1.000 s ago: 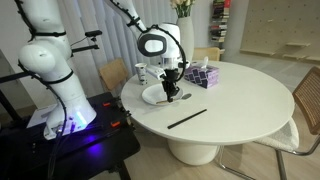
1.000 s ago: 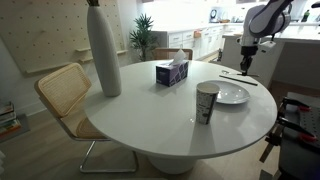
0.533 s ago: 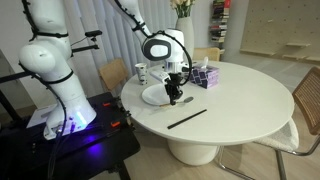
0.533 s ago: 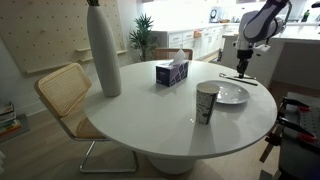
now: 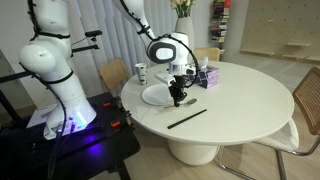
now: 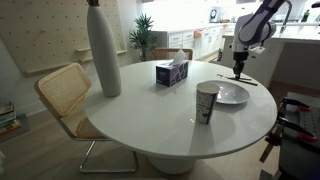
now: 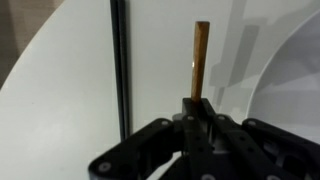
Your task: Move the spoon to the side of the plate.
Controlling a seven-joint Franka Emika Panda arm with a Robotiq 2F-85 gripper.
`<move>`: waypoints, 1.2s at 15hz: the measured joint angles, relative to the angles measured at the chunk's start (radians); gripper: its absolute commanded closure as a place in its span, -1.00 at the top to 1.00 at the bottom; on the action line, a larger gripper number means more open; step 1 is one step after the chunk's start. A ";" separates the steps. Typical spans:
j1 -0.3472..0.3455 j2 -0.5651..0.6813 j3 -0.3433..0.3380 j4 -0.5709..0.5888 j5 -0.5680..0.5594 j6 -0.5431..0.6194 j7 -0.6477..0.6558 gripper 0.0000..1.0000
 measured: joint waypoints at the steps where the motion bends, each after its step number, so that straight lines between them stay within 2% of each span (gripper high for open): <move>1: 0.000 0.008 0.000 0.005 0.000 0.000 0.000 -0.95; 18: -0.008 0.024 0.000 0.002 -0.003 0.000 0.000 -0.95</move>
